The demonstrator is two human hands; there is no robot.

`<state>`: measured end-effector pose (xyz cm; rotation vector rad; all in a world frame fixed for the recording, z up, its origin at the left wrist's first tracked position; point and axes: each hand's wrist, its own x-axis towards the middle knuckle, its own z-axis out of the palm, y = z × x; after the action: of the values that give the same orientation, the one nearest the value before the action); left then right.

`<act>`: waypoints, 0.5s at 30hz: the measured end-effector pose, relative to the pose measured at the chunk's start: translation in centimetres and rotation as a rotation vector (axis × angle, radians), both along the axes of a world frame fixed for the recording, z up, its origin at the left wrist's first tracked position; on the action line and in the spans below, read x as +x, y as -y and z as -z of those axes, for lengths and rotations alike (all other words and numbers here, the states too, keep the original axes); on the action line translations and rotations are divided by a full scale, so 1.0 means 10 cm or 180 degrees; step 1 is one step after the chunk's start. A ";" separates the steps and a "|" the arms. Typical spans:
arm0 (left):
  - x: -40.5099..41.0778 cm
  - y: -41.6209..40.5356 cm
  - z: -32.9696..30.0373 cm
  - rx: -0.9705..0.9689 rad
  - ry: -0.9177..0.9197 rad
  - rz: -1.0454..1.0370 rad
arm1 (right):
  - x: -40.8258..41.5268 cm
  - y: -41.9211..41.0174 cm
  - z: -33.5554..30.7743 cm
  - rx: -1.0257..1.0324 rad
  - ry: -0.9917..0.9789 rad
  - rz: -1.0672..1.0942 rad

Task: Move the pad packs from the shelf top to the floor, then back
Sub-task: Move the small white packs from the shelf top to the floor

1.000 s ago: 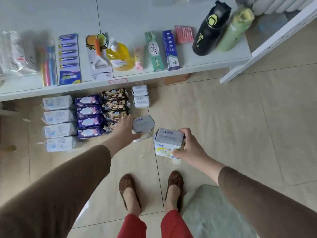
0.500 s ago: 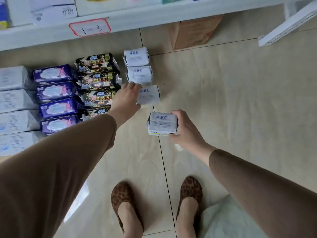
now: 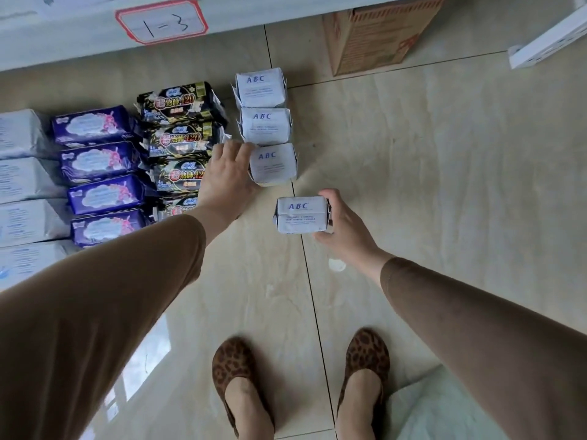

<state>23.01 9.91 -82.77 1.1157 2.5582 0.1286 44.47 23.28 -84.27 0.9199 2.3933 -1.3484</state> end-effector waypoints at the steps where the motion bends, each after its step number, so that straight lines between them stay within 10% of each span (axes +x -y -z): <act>1: 0.03 0.05 -0.07 -0.0012 -0.0034 -0.0002 | -0.04 0.01 -0.01 -0.0008 0.0009 0.0000; 15: 0.45 0.71 -0.38 -0.0130 0.0583 0.0009 | -0.53 0.30 0.25 0.0243 -0.0084 0.0143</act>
<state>27.53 2.80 -78.98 1.0422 2.3869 0.1691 39.22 20.32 -86.80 0.9875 2.4735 -1.3008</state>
